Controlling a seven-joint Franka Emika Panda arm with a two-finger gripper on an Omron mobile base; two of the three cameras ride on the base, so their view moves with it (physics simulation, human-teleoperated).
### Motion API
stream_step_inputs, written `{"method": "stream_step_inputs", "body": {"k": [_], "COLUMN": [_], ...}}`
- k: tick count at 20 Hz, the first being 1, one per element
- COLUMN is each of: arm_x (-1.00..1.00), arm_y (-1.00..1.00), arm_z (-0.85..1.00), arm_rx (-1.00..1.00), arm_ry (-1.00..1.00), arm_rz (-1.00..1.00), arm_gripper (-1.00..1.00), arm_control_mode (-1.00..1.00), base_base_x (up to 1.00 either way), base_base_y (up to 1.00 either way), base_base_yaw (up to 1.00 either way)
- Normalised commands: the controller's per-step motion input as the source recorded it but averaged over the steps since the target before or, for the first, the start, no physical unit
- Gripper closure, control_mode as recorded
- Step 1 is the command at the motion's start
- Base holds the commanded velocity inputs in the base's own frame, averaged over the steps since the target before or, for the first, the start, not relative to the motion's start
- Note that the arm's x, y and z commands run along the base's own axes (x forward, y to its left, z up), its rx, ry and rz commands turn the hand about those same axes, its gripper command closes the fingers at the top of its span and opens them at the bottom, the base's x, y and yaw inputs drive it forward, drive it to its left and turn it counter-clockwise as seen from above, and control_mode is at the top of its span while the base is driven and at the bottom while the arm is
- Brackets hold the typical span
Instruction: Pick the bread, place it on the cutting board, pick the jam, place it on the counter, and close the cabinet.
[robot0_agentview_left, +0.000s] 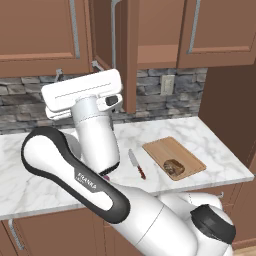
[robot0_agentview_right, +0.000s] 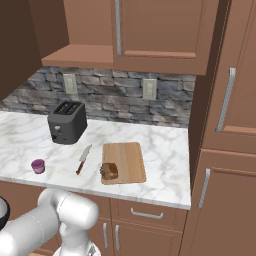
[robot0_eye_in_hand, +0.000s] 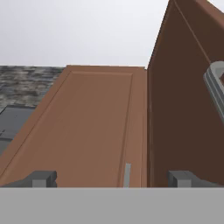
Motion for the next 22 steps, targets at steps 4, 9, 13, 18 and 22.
{"method": "stream_step_inputs", "body": {"k": [4, 9, 13, 18, 22], "arm_x": [-0.34, -0.26, -0.07, 0.0, 0.0], "arm_y": [-0.21, -0.18, -0.07, 0.0, 0.0], "arm_z": [0.0, 0.0, 0.0, 0.0, 0.0], "arm_rx": [0.01, 0.02, 0.01, 0.01, 0.0], "arm_ry": [0.0, 0.0, 0.0, 0.0, 0.0], "arm_rz": [-0.14, -0.14, -0.15, -0.12, -0.12], "arm_gripper": [-1.0, -1.0, -1.0, -1.0, -1.0], "arm_control_mode": [-1.0, -1.0, -1.0, -1.0, -1.0], "base_base_x": [0.0, 0.0, 0.0, 0.0, 0.0], "base_base_y": [0.0, 0.0, 0.0, 0.0, 0.0], "base_base_yaw": [0.0, 0.0, 0.0, 0.0, 0.0]}}
